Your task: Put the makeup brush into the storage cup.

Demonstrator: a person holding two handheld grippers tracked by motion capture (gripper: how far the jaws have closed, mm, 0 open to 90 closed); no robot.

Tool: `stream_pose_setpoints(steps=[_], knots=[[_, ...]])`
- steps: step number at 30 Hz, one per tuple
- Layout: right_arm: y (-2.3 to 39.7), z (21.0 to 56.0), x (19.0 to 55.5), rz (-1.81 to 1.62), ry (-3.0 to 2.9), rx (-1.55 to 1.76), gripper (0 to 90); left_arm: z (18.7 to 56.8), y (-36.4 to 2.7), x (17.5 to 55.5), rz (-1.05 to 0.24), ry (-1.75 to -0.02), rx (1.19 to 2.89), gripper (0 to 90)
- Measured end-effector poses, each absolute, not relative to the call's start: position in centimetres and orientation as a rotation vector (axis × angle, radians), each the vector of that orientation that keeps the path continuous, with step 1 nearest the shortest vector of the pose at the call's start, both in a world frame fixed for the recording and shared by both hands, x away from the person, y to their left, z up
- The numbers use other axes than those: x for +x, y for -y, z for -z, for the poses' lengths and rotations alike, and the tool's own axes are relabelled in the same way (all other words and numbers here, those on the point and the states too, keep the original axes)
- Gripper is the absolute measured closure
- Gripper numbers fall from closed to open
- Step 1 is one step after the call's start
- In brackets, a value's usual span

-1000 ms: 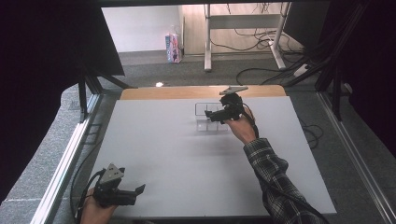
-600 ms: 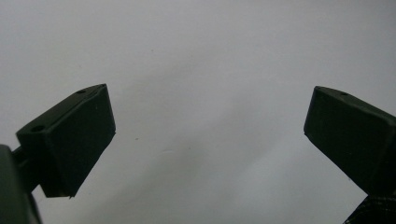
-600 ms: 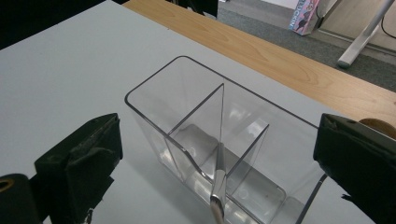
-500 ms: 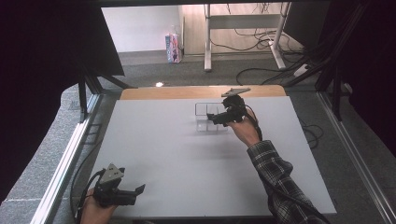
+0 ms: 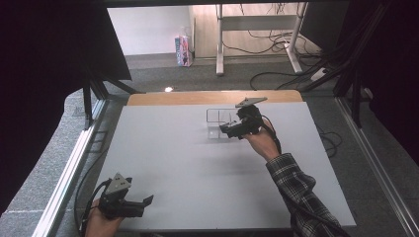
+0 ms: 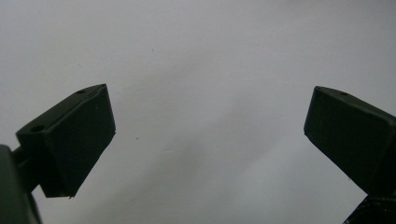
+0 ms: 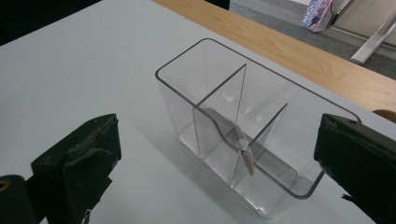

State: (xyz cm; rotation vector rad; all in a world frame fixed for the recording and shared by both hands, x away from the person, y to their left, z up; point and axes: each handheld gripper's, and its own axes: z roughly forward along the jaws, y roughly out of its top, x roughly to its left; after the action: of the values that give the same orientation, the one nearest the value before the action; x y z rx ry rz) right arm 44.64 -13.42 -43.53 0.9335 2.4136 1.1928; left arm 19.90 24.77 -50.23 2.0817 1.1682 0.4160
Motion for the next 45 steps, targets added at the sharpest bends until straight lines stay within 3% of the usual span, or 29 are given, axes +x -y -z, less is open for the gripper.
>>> stream_pose_setpoints(steps=[45], knots=[[17.0, 44.4, 39.5, -1.218, -2.434, 0.972, 0.6, 50.2, -24.8, 19.9, -0.41, -1.177, 2.073, 2.2]])
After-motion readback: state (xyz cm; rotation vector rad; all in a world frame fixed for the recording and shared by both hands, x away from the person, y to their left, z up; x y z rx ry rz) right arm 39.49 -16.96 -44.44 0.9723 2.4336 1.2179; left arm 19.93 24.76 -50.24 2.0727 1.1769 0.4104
